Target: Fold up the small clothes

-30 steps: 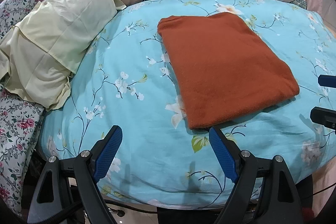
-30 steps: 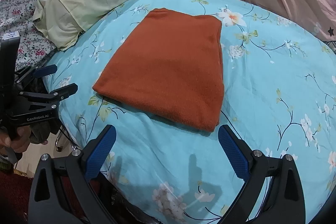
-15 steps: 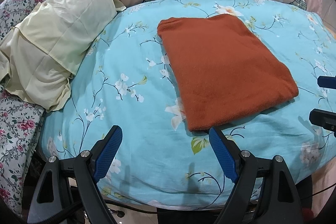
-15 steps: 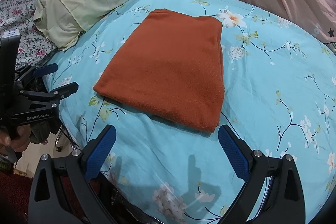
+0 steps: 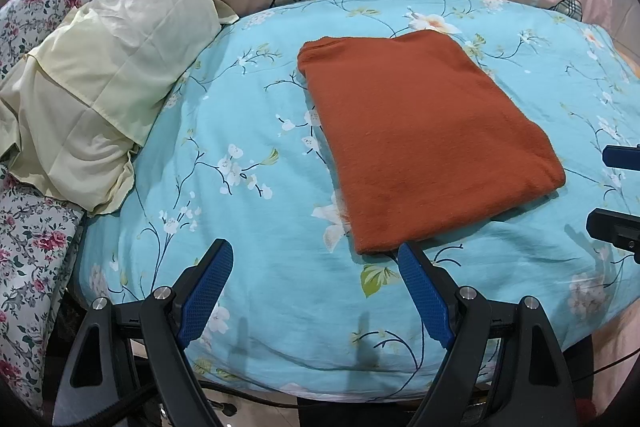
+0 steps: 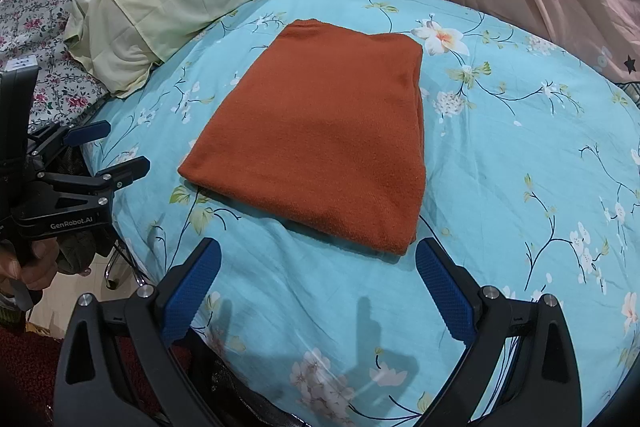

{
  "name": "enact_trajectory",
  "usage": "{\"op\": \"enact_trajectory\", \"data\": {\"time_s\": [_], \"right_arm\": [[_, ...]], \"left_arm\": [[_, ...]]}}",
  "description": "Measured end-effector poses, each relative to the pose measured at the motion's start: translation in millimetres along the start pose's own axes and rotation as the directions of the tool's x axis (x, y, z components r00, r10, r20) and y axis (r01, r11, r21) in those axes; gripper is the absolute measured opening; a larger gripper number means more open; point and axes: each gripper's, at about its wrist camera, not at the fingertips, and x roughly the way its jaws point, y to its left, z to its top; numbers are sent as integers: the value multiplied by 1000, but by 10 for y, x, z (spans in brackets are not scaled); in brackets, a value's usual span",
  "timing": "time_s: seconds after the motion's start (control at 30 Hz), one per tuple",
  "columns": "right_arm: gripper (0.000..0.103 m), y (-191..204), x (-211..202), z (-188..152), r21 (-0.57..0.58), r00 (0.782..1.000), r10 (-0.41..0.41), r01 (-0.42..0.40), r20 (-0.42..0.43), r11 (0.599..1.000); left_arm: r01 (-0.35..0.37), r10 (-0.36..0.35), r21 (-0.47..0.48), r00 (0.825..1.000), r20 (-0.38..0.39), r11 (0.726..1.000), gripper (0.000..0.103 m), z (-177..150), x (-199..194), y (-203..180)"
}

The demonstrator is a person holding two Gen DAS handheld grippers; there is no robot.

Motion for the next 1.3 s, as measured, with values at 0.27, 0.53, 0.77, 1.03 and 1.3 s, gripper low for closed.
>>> {"op": "enact_trajectory", "data": {"time_s": [0.27, 0.53, 0.77, 1.03, 1.3], "right_arm": [[98, -5, -17, 3, 1, 1000, 2, -2, 8, 1000], [98, -5, -20, 2, 3, 1000, 2, -2, 6, 1000], [98, -12, -1, 24, 2, 1000, 1, -1, 15, 1000], [98, -218, 130, 161, 54, 1000, -16, 15, 18, 998], [98, -292, 200, 251, 61, 1000, -7, 6, 21, 998]], "left_arm": [[0, 0, -2, 1000, 1, 1000, 85, 10, -5, -4], [2, -2, 0, 1000, 3, 1000, 85, 17, -9, -13], [2, -2, 5, 1000, 10, 1000, 85, 54, 53, -19], [-9, 10, -15, 1000, 22, 1000, 85, 227, 246, 58], [-7, 8, -18, 1000, 13, 1000, 85, 258, 311, 68]]}}
